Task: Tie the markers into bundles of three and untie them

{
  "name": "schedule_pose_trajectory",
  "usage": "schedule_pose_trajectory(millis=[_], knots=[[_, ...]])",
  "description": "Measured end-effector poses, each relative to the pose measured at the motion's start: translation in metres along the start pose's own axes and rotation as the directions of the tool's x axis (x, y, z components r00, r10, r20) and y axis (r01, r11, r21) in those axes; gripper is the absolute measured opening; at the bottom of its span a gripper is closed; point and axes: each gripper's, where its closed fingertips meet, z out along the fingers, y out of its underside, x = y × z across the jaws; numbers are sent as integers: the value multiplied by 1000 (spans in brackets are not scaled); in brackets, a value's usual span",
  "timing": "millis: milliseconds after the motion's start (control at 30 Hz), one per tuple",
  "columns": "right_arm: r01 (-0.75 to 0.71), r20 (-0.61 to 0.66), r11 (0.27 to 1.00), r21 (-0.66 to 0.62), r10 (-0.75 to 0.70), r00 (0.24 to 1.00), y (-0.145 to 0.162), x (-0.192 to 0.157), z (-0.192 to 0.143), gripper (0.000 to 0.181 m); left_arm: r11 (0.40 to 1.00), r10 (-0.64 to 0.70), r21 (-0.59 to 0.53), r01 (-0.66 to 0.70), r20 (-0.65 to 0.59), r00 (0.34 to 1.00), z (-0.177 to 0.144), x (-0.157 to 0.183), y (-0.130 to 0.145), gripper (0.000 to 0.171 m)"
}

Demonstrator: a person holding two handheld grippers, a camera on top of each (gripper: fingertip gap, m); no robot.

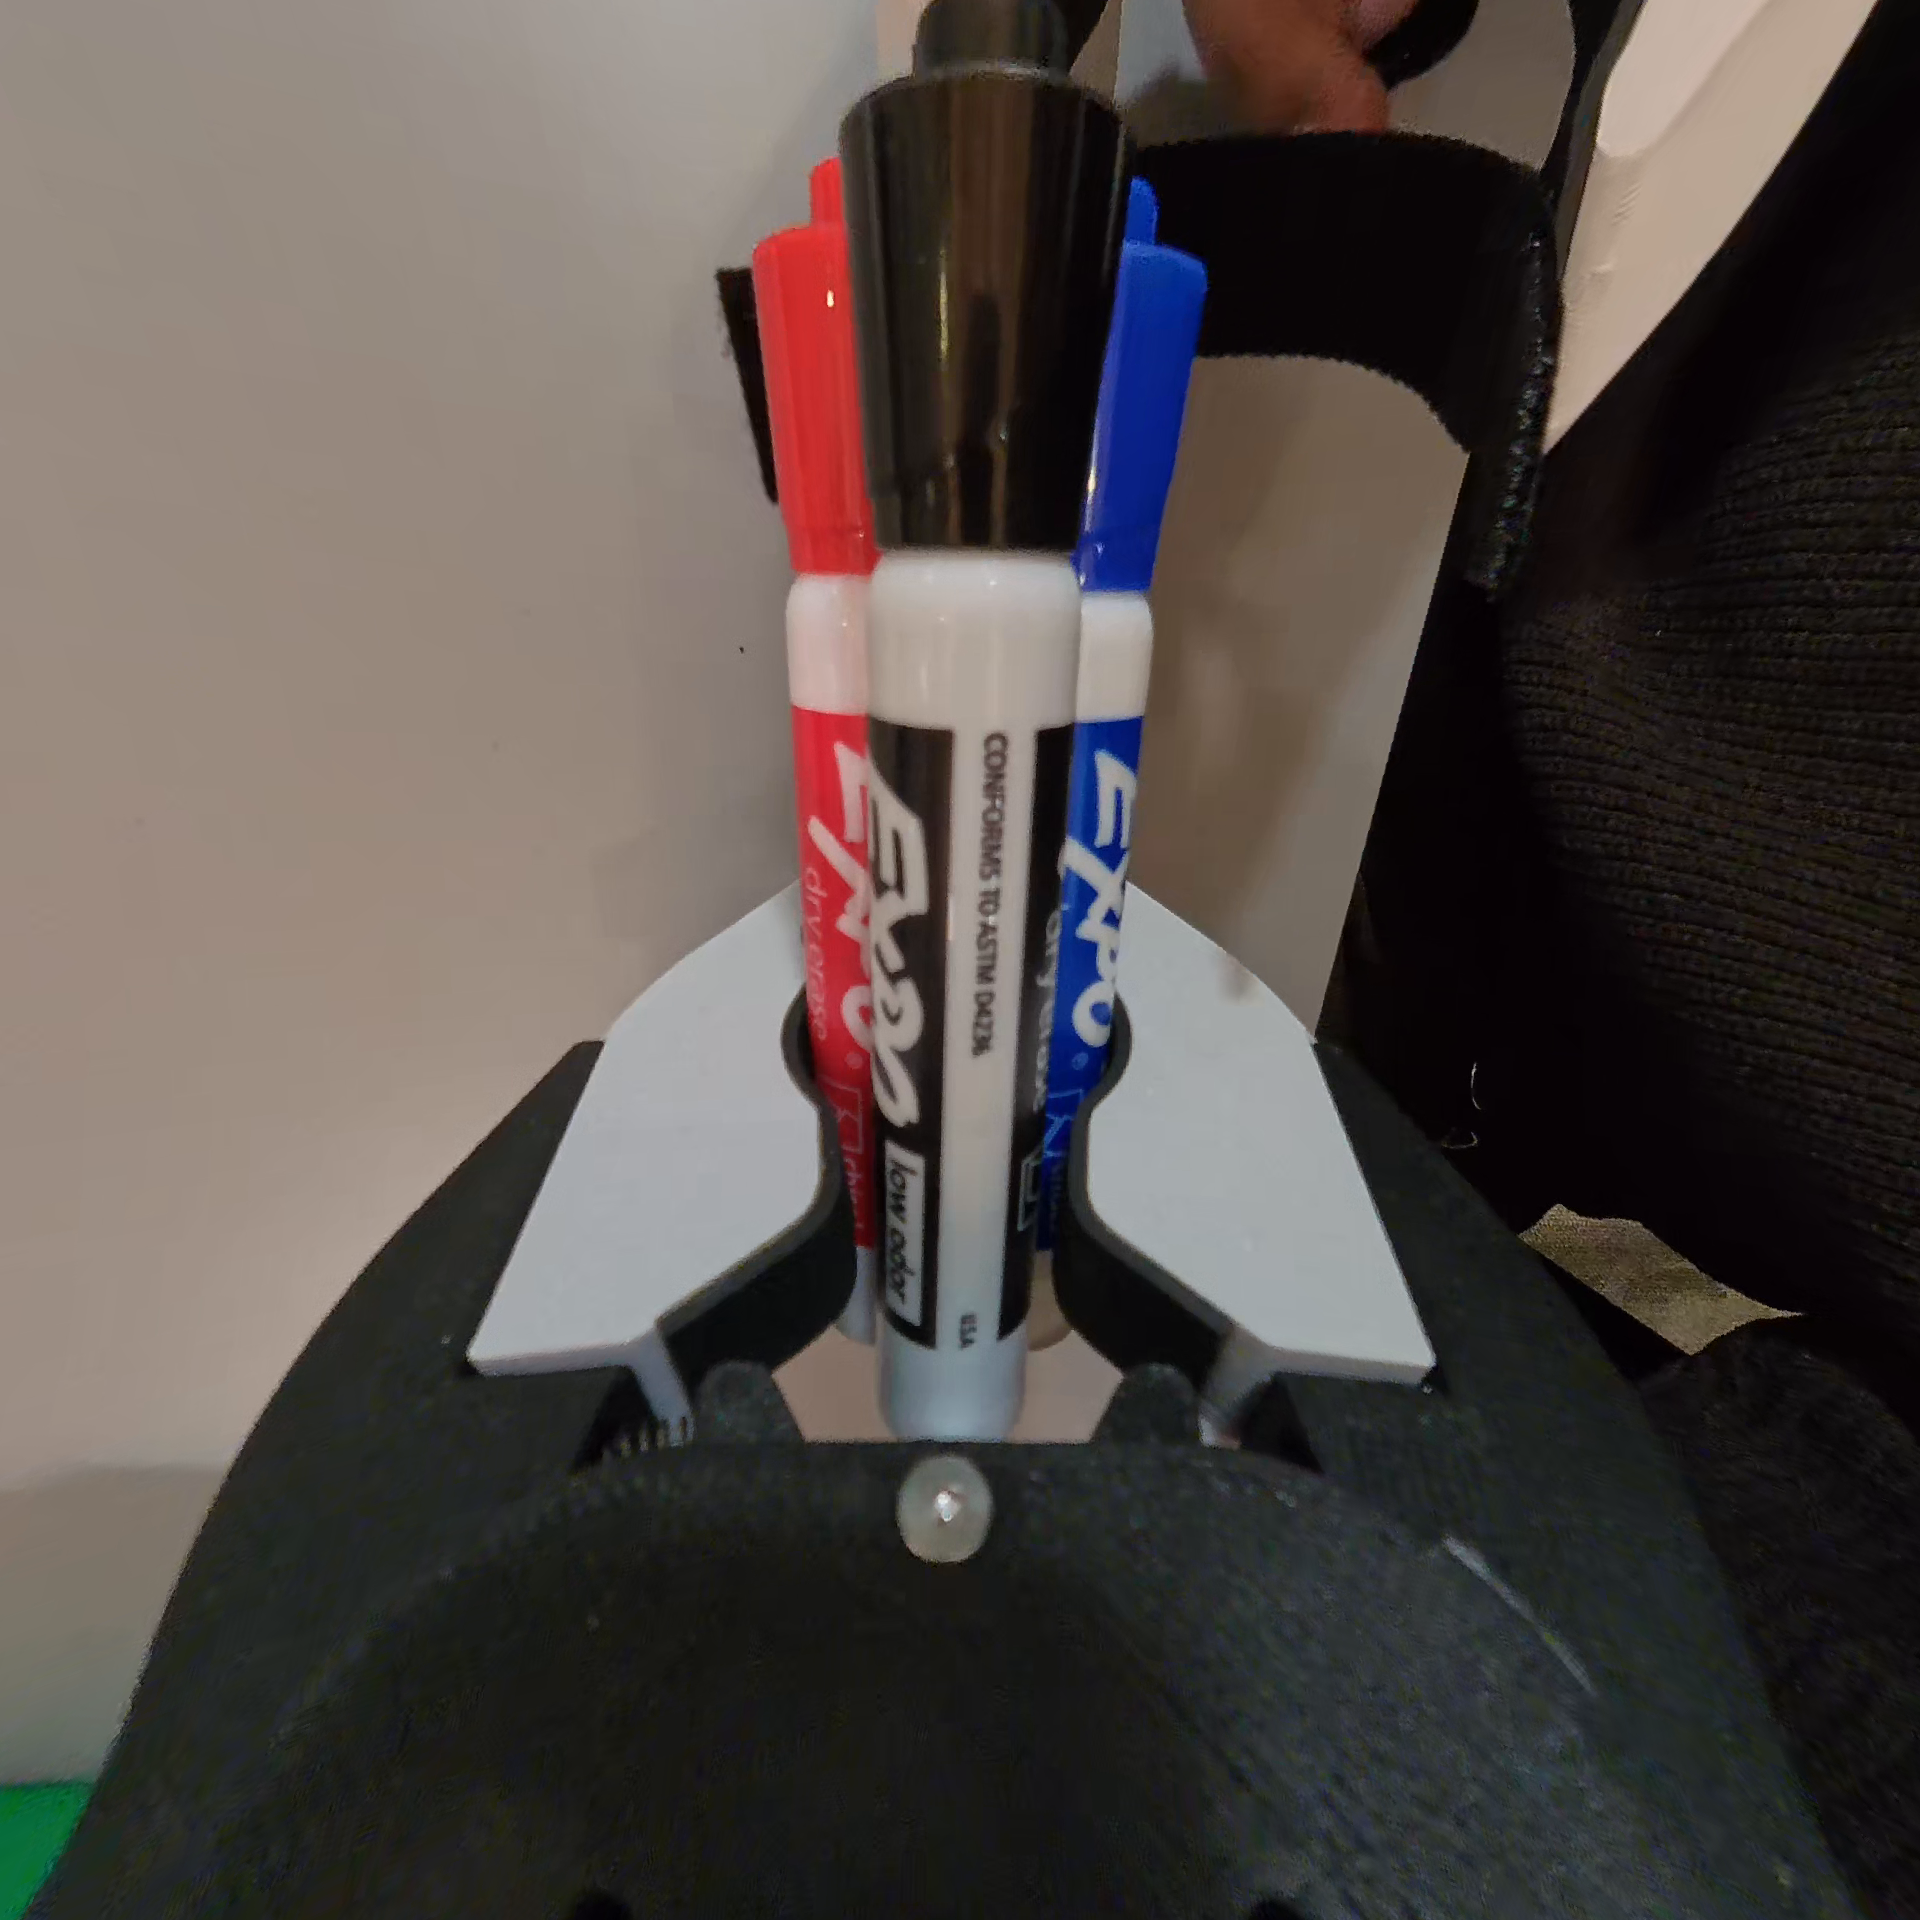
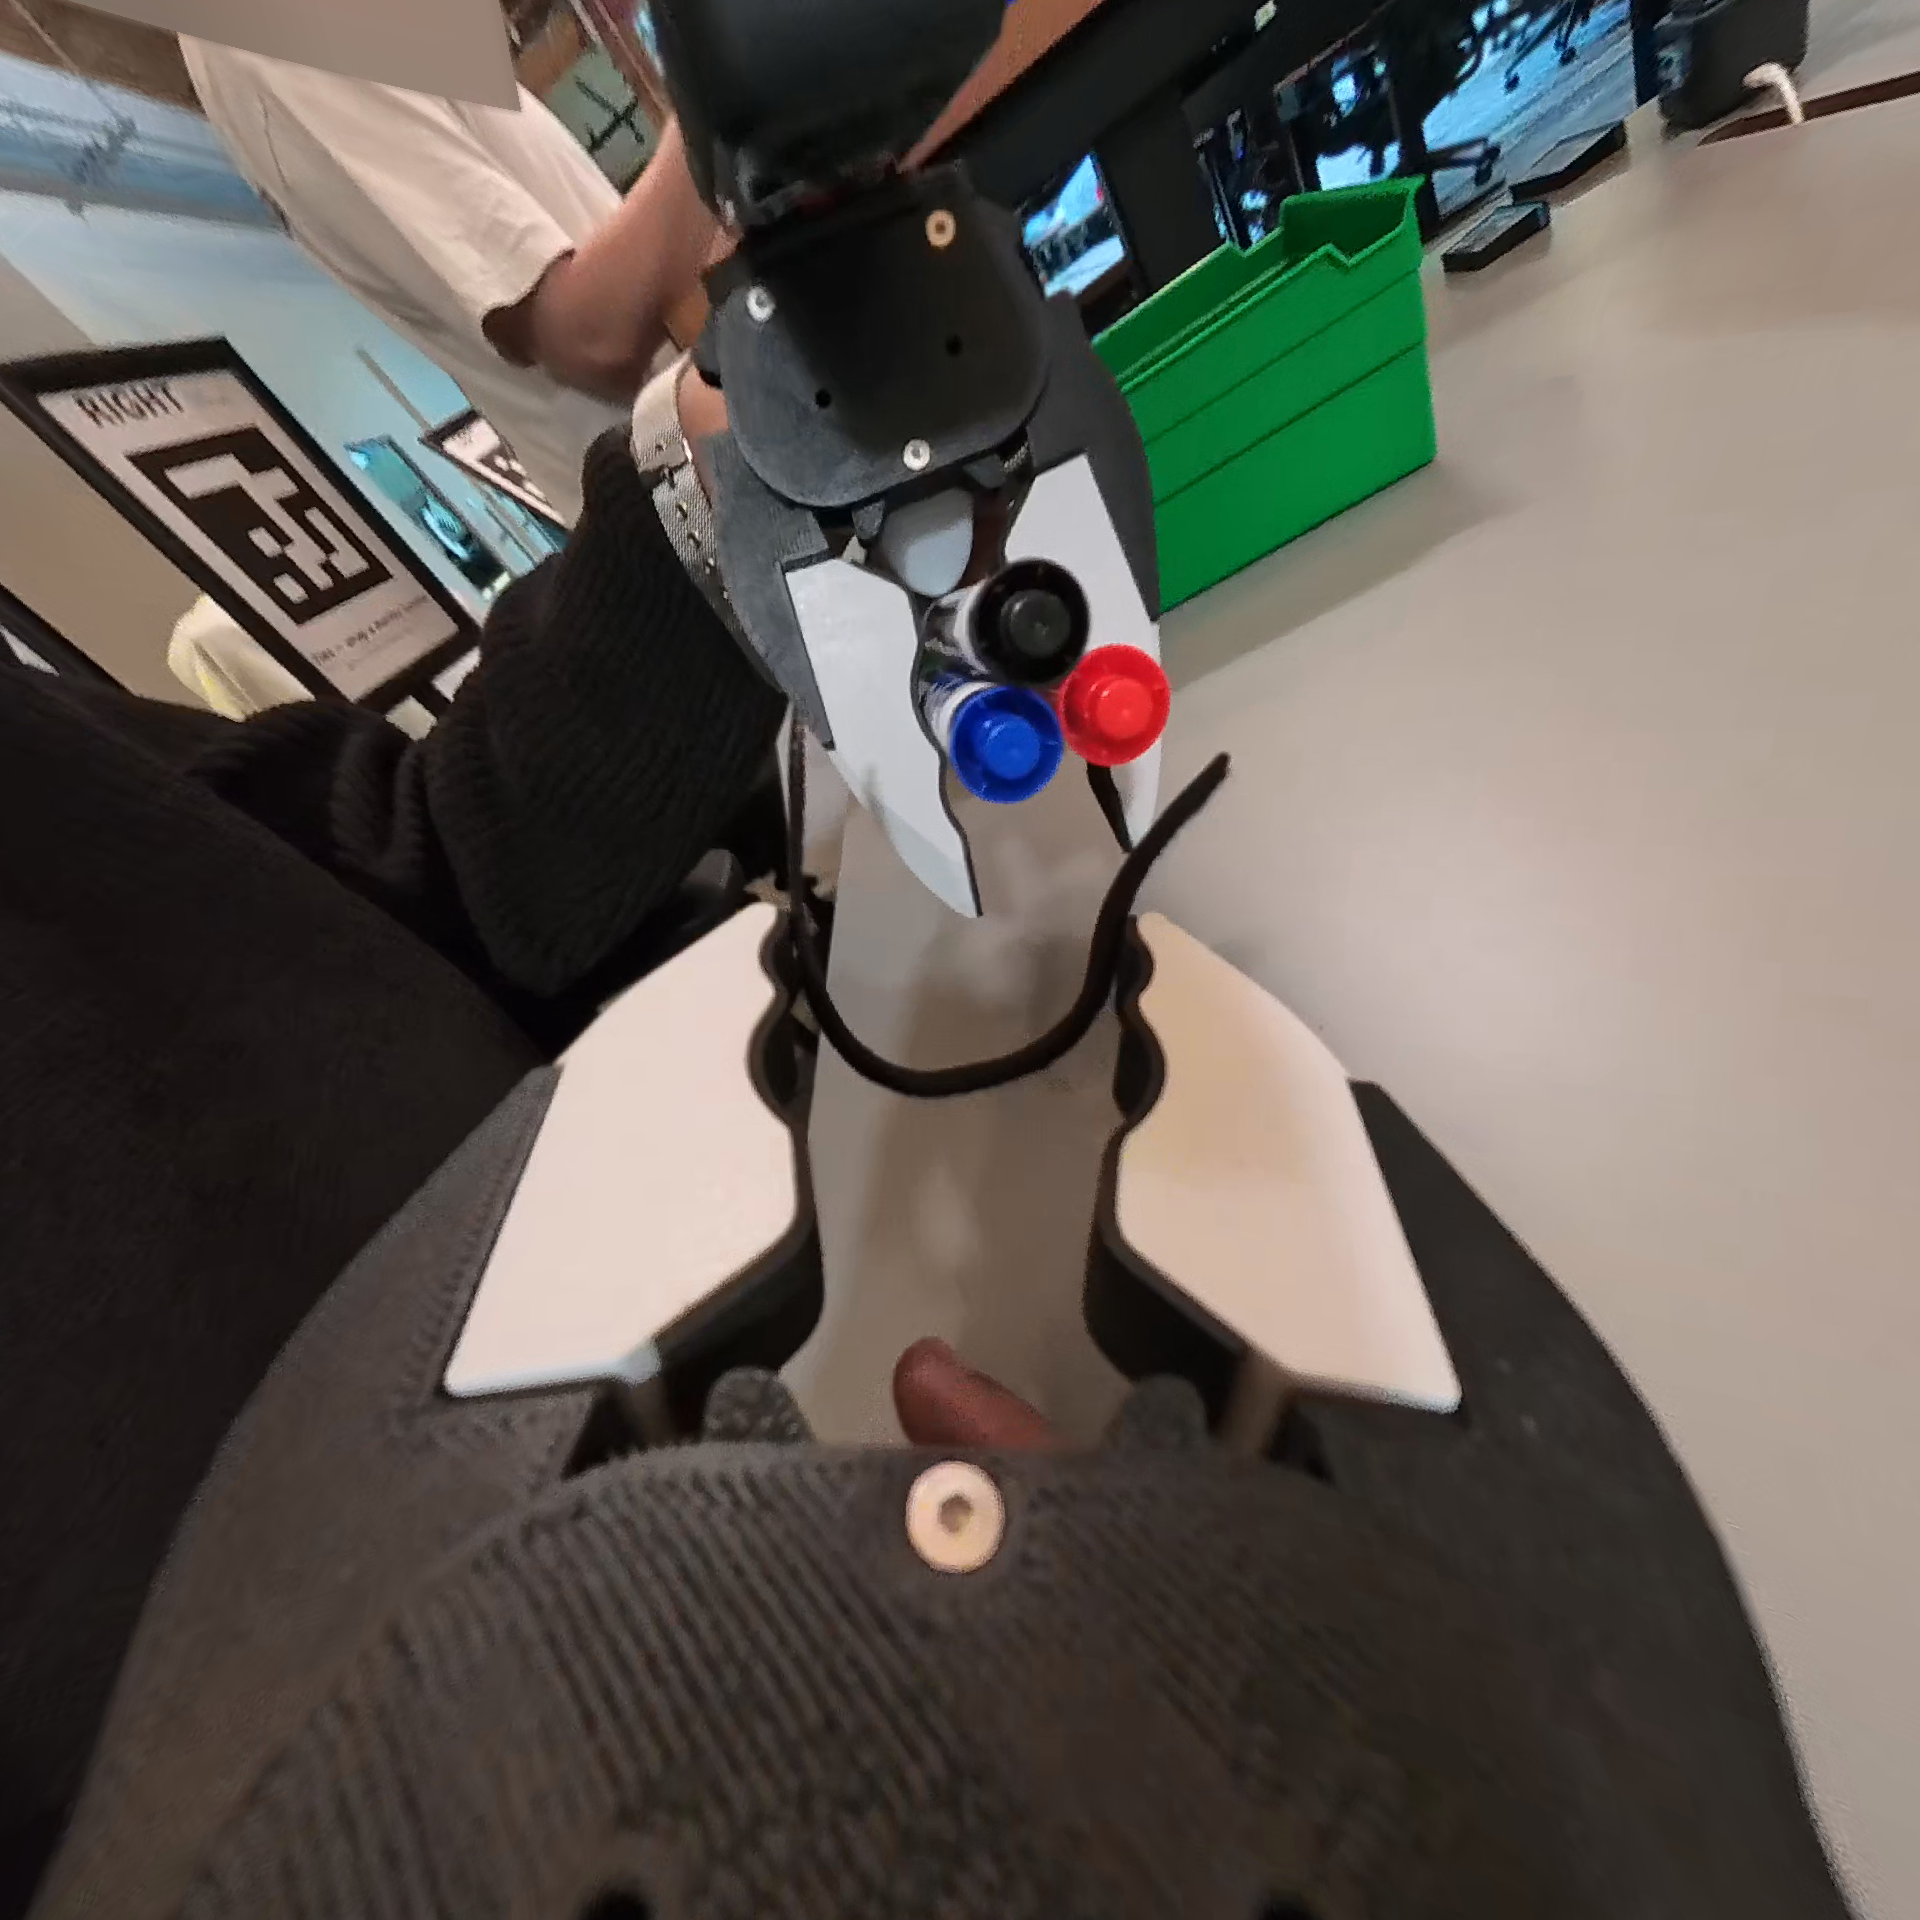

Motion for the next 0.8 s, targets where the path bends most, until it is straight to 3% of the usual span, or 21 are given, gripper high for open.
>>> schedule_pose_trajectory(millis=[233, 800], knots=[[-107, 86, 985, 135, 96, 992, -9, -7, 8, 55, 1000, 15, -2, -15, 0, 1000, -1, 5, -4, 48], [-74, 77, 961, 265, 55, 995, -22, -9, 18, 59, 998, 53, -35, -54, -25, 998, 6, 18, -10, 47]])
